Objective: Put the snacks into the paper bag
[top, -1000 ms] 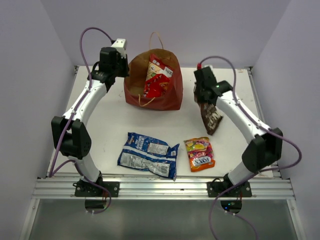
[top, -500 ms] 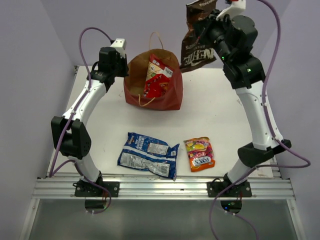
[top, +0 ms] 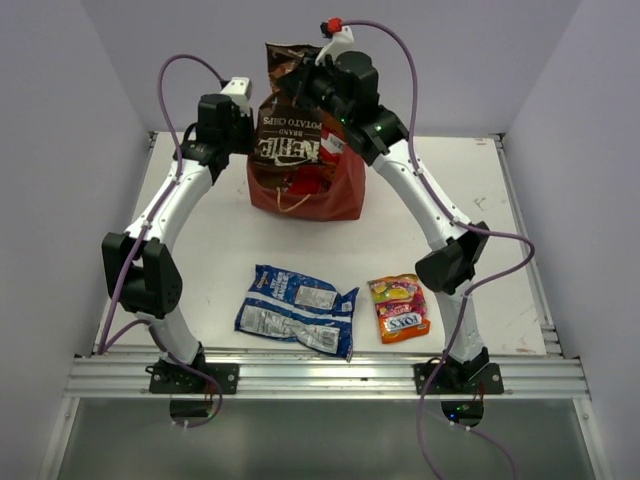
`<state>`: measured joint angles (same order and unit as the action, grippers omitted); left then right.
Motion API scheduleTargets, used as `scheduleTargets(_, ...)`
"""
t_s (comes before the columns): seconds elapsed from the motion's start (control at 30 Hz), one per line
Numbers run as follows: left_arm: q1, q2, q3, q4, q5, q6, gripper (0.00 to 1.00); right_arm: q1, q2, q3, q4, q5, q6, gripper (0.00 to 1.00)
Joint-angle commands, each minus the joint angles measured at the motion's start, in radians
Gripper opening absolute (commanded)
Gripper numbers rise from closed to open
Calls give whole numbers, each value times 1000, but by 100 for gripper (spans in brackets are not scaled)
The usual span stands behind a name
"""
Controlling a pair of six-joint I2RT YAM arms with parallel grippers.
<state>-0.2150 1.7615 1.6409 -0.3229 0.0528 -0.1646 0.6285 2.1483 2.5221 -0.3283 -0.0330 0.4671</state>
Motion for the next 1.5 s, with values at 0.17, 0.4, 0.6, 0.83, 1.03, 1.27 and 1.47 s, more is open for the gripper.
scheduleTargets(0.17, 25, -30, -1, 1, 16, -3, 0, 66, -62, -142, 221, -62, -41, 6)
scheduleTargets(0.4, 26, -37, -9, 1, 7, 4, 0, 69, 49, 131, 193, -51, -15, 8)
scheduleTargets(0.6, 34, -28, -15, 7, 27, -4, 0, 69, 7, 50, 203, -50, -70, 8)
scheduleTargets(0.83, 34, -36, -15, 2, 12, 4, 0, 68, 50, 67, 322, -67, -56, 7)
scheduleTargets(1.03, 37, -33, -15, 1, 16, 5, 0, 66, 10, 46, 446, -19, -119, 8)
scheduleTargets(1.27, 37, -34, -15, -5, 19, 7, 0, 33, -2, -34, 555, -42, -147, 10)
scheduleTargets(1.47, 37, -48, -18, -10, 5, 16, 0, -13, 127, 70, 558, -103, -114, 15)
